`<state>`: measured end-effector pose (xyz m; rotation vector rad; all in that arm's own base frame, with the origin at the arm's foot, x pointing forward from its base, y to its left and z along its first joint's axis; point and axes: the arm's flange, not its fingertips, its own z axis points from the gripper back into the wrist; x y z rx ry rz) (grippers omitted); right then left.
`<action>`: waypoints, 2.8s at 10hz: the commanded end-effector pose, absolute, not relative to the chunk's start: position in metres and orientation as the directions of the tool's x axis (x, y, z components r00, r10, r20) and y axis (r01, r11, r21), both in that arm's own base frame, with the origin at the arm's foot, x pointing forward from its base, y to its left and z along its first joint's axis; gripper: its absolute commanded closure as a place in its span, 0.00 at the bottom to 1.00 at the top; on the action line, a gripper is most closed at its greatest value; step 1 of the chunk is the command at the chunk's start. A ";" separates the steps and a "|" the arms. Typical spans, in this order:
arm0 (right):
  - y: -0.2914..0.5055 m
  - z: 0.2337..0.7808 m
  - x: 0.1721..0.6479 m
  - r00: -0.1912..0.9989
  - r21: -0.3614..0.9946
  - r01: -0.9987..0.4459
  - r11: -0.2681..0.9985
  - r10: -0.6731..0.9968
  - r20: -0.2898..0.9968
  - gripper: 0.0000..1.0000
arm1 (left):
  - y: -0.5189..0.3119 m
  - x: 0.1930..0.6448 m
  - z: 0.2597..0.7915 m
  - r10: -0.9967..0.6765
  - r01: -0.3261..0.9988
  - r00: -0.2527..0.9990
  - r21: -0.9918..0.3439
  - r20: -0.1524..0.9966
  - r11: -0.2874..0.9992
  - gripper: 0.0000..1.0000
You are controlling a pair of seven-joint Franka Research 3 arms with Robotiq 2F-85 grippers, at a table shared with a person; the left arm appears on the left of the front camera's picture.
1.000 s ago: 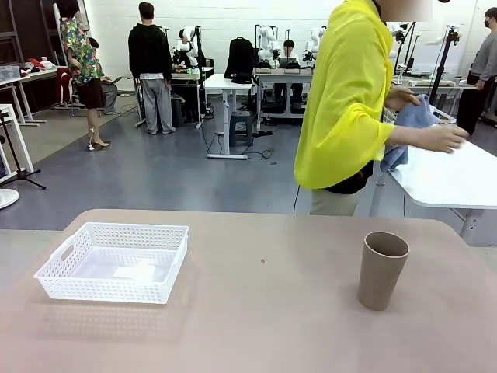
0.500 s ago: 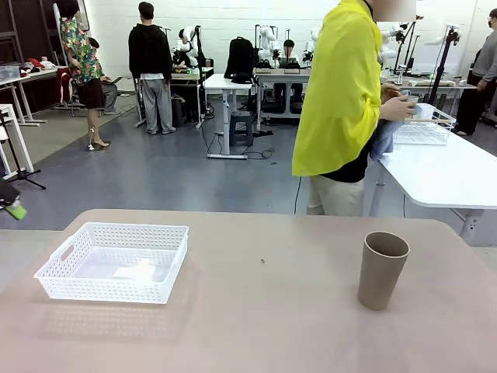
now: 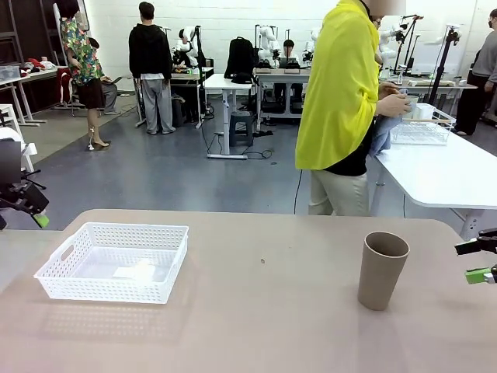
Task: Clean and organize the cups into the basket.
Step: Pick up the Organizing basket and move it to the center of the table, then pick up the Reusable plastic cup from the right side of the table and place it inside the Organizing basket.
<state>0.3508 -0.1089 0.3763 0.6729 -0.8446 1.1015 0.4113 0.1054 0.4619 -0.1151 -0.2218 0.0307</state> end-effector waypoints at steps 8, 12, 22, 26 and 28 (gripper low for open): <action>-0.081 0.362 0.375 -0.130 -0.185 -0.977 0.105 0.396 0.909 0.00 | 0.086 0.437 0.447 -0.005 0.029 0.976 -0.108 0.218 0.994 0.00; -0.058 0.329 0.401 -0.095 -0.155 -0.981 0.116 0.411 0.907 0.00 | 0.071 0.452 0.426 -0.006 0.028 0.978 -0.105 0.207 0.994 0.00; -0.056 0.309 0.402 -0.043 -0.122 -0.982 0.143 0.461 0.886 0.00 | 0.074 0.449 0.423 -0.030 0.049 0.981 -0.099 0.190 0.994 0.00; -0.039 0.282 0.414 -0.034 -0.118 -0.981 0.156 0.460 0.887 0.00 | 0.085 0.448 0.405 -0.032 0.044 0.979 -0.058 0.199 0.997 0.00; -0.033 0.271 0.420 -0.004 -0.071 -0.988 0.137 0.438 0.899 0.00 | 0.090 0.452 0.393 -0.015 0.021 0.983 -0.034 0.184 0.999 0.00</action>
